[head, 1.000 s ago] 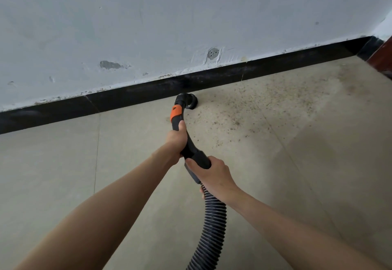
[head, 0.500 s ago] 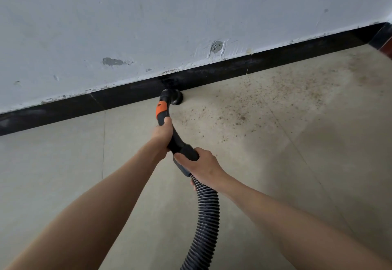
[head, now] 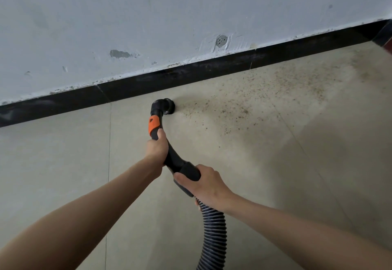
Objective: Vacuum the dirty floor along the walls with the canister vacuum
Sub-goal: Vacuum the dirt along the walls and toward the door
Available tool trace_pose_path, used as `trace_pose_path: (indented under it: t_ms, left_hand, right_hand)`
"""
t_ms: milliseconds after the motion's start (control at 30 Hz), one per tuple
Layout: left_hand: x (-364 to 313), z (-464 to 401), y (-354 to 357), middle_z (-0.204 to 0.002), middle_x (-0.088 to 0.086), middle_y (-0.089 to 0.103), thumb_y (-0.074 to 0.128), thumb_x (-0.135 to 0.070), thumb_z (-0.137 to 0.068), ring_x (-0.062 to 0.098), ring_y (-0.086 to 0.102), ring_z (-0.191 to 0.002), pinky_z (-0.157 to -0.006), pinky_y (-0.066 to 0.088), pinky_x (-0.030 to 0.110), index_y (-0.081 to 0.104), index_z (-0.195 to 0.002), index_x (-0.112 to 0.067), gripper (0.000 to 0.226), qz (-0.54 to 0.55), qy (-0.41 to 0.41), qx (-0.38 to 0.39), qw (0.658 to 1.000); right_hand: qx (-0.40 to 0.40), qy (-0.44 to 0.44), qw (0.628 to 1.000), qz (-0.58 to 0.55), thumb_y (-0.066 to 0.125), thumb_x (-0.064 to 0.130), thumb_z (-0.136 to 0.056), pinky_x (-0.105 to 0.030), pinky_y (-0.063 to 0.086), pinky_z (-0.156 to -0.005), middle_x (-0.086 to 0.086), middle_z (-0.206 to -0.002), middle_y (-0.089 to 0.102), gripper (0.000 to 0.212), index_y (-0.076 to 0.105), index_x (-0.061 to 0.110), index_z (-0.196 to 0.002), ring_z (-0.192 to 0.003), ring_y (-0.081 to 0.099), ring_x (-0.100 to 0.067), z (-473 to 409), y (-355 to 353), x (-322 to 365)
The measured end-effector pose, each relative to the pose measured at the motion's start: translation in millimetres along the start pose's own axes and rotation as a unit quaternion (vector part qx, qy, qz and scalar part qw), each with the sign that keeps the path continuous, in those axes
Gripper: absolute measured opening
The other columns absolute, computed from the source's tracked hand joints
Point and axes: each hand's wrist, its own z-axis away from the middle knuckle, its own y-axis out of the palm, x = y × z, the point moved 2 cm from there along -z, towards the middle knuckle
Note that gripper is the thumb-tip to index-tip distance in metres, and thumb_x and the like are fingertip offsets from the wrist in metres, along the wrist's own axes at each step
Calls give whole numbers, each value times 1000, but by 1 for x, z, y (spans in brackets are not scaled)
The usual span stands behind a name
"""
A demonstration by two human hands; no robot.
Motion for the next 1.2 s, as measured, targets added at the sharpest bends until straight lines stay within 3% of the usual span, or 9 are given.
trace_pose_path:
  t_ms: [167,333,400,633,767,967,1100,1200]
  left_hand:
    - [-7,5,19,-87,12,52,31,-45,-99,30,57,-90,-86,52,42,44,-103,-5,41,-17,7,34,999]
    - [-23,9,43,-78,7,47,29,-45,-100,19,50,-68,-57,44,29,44,-103,-5,43,-87,44,53,994]
    - [-30,8,52,-77,6,48,29,-44,-100,17,49,-66,-54,41,27,44,-103,-5,41,-99,57,63,991]
    - [-43,11,78,-79,6,48,30,-43,-100,17,49,-67,-56,43,26,43,-108,-6,40,-97,61,98,989]
    - [-43,5,74,-81,6,49,31,-44,-99,21,53,-78,-72,48,33,44,-108,-7,40,-92,58,102,989]
    - [-44,-7,40,-81,7,48,37,-38,-97,25,53,-83,-80,49,36,43,-108,-6,34,-35,38,69,996]
    - [-36,-11,10,-80,6,45,43,-34,-95,21,50,-75,-75,45,35,40,-107,-6,31,-16,33,40,999]
    - [-20,-11,-2,-83,8,47,45,-34,-95,21,50,-73,-73,44,36,41,-111,-5,33,-3,12,54,998]
  right_hand:
    - [-53,21,998,-14,65,51,-84,-22,44,-45,1,-62,57,38,50,17,-78,-43,53,-12,8,-9,-8]
    - [-95,40,992,-79,66,48,-85,-26,46,-46,1,-56,51,39,49,14,-74,-41,52,-15,7,-20,-14]
    - [-112,45,989,-84,66,47,-86,-25,43,-45,2,-56,49,40,47,14,-72,-39,51,-13,6,-25,-15]
    - [-132,56,983,-113,65,46,-87,-27,45,-46,-1,-62,50,38,49,13,-76,-45,54,-20,2,-45,-21]
    - [-123,57,986,-100,66,47,-85,-28,46,-47,-2,-64,51,38,49,14,-77,-48,54,-21,-2,-42,-20]
    - [-73,32,994,-75,66,48,-85,-30,49,-54,0,-63,51,39,49,15,-76,-49,53,-16,-17,-26,-3]
    - [-33,9,999,-31,65,49,-86,-19,43,-45,5,-59,52,39,48,17,-72,-43,51,-8,-11,-10,5]
    - [-22,11,1000,-18,64,52,-84,-21,46,-48,4,-62,55,39,51,17,-75,-47,53,-10,0,5,1]
